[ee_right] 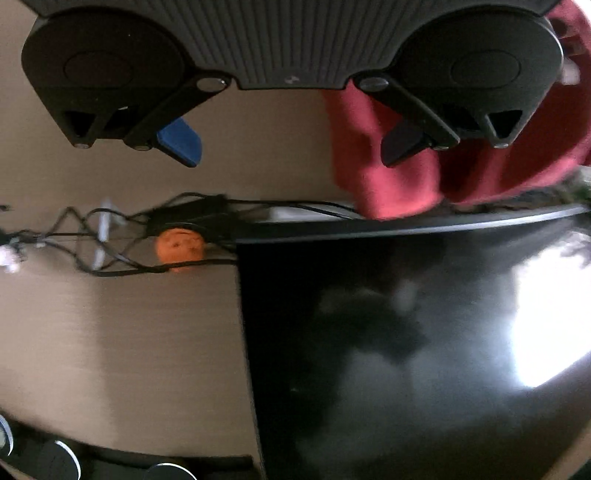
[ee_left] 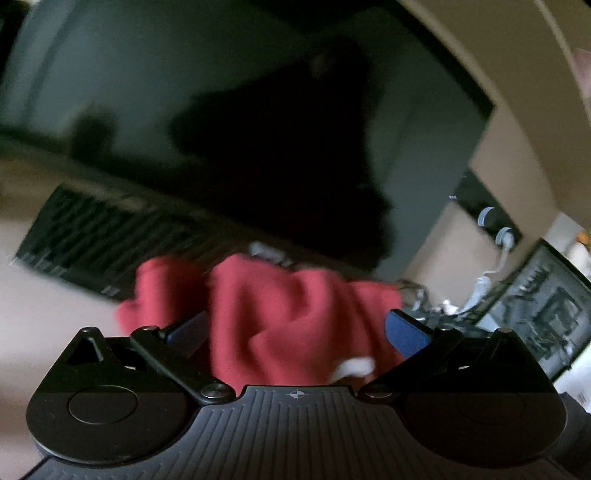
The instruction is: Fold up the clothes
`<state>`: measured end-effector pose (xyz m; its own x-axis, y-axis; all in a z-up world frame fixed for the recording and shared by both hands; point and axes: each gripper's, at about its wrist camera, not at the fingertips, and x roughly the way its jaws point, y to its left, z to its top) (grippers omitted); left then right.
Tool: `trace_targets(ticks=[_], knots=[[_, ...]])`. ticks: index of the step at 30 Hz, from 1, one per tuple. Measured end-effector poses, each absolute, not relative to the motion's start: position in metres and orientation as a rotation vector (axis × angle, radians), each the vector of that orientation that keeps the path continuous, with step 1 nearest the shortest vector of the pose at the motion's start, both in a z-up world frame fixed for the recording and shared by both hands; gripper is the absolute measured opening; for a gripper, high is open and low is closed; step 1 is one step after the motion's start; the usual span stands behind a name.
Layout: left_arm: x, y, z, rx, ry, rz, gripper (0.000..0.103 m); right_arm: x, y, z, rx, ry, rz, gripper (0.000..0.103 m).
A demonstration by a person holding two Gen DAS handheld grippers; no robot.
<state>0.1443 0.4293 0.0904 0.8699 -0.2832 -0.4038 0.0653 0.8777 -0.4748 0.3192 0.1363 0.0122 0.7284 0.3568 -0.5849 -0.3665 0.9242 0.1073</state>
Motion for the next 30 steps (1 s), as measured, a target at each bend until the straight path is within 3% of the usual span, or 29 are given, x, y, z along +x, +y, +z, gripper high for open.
trace_targets(ticks=[6, 16, 24, 30], knots=[[0.199, 0.432, 0.043, -0.452, 0.619, -0.088, 0.103, 0.352, 0.156, -0.038, -0.159, 0.787, 0.301, 0.103], [0.212, 0.461, 0.005, -0.591, 0.585, -0.087, 0.103, 0.311, 0.134, -0.021, -0.140, 0.729, 0.235, 0.103], [0.185, 0.452, 0.032, -0.532, 0.560, -0.100, 0.103, 0.242, 0.116, 0.046, -0.044, 0.540, 0.323, 0.103], [0.139, 0.424, 0.043, -0.473, 0.527, -0.117, 0.103, 0.219, 0.132, 0.018, -0.192, 0.562, 0.266, 0.103]])
